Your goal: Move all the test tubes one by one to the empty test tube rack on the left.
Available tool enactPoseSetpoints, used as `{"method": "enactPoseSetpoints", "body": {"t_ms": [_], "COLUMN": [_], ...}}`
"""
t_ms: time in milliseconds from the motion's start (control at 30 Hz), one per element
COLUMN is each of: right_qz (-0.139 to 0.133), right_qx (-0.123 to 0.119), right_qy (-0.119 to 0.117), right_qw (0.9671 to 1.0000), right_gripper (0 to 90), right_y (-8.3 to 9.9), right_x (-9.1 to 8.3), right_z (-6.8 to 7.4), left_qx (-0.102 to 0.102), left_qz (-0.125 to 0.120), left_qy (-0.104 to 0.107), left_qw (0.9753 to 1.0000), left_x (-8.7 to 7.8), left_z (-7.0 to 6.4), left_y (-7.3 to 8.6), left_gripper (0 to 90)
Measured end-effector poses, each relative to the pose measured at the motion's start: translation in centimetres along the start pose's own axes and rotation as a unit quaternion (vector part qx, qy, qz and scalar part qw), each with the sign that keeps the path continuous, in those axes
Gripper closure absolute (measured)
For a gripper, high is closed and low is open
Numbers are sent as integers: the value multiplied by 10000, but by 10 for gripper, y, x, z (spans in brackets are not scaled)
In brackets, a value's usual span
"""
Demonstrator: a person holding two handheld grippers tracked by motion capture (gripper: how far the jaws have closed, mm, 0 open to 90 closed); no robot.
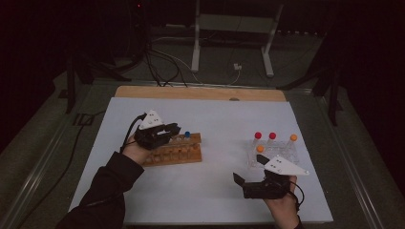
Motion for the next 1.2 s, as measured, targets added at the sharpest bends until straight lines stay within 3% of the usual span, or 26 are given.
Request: {"method": "enactPoseSetpoints", "body": {"t_ms": [367,533,767,900,967,1033,1200], "right_qz": [26,25,-50,-131,-183,-209,-217], "right_qx": [-7,-1,-16,-35,-24,-58,-101], "right_qy": [-16,-23,-25,16,59,160,324], "right_qw": [10000,10000,10000,9999,9998,9996,9992], "right_gripper": [0,0,0,0,0,0,0], "right_y": [1,1,-1,-3,-6,-8,-13], "right_x": [1,0,-2,-5,-7,-9,-14], "right_z": [-1,-1,-2,-5,-8,-11,-26], "left_qx": [25,60,-82,-68,-9,-69,-84], "left_qz": [217,204,276,234,137,11,-153], "left_qy": [-25,-50,2,37,49,104,198], "left_qw": [9998,9998,9996,9997,9999,9999,9997], "left_x": [10,9,9,4,-1,-8,-25], "left_z": [-3,-4,-3,-5,-7,-8,-15], "left_y": [21,22,21,18,15,11,6], "left_gripper": [768,767,743,613,500,444,150]}}
Point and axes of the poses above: each handheld gripper's, and its own axes: x roughly forward along the jaws, y roughly out of its underside, z roughly to its left, the point moved 1 cm from there along x, roughly forward along the jaws, and after that the axes turned 13 degrees about -z, right-handed, at the moved point
